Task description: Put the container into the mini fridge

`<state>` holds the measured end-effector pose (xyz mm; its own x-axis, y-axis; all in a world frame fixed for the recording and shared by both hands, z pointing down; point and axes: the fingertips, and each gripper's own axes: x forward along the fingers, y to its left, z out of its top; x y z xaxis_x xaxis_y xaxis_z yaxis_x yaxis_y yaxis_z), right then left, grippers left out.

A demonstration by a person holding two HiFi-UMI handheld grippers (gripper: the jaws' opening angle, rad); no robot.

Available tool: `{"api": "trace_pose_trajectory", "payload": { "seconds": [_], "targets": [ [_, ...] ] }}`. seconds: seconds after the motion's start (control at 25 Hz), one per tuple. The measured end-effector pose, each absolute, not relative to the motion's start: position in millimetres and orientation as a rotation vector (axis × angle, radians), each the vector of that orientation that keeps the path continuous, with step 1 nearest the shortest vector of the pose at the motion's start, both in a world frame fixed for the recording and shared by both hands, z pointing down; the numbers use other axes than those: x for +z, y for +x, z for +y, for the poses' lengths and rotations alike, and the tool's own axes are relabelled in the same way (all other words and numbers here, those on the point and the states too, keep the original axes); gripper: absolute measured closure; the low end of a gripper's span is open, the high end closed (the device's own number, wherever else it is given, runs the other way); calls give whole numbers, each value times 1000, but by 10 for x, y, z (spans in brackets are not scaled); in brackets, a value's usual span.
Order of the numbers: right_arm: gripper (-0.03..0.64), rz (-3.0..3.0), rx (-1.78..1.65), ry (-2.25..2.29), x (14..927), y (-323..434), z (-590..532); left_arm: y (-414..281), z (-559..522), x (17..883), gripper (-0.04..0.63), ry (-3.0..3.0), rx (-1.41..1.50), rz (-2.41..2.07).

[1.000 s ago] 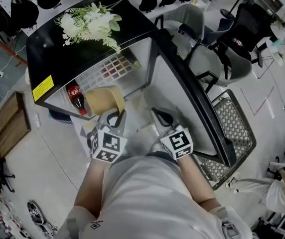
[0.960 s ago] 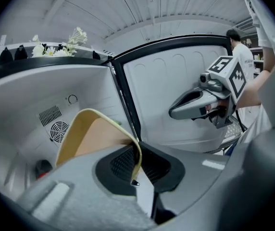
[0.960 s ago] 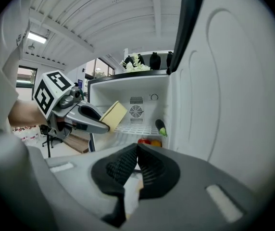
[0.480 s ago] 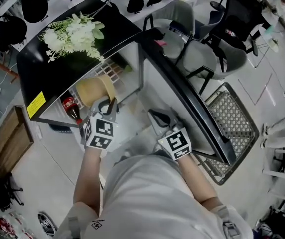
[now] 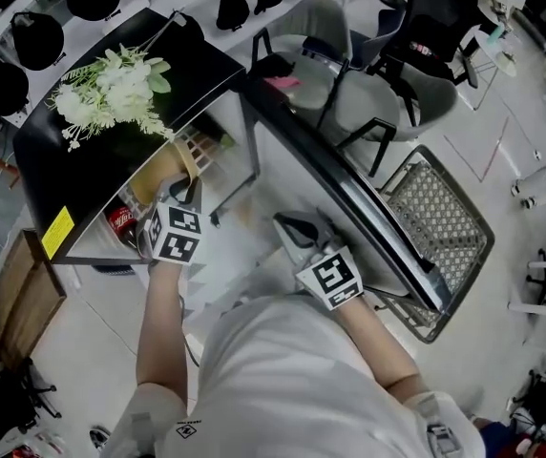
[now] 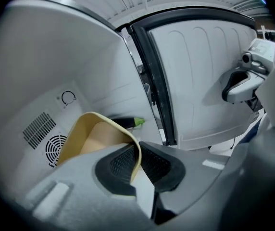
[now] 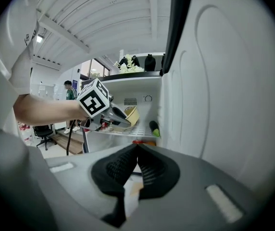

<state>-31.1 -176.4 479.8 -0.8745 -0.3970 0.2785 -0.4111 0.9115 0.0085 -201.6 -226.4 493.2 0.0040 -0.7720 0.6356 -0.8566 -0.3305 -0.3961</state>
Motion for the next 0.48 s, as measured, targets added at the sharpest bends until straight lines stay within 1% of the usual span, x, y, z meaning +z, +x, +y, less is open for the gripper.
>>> {"api": "trace_pose_trajectory", "payload": {
  "seconds": [0.48],
  "targets": [
    [614, -2793, 77, 612, 4795, -315, -1807, -2306, -2644, 5100, 568, 2038, 1395, -1745]
  ]
}}
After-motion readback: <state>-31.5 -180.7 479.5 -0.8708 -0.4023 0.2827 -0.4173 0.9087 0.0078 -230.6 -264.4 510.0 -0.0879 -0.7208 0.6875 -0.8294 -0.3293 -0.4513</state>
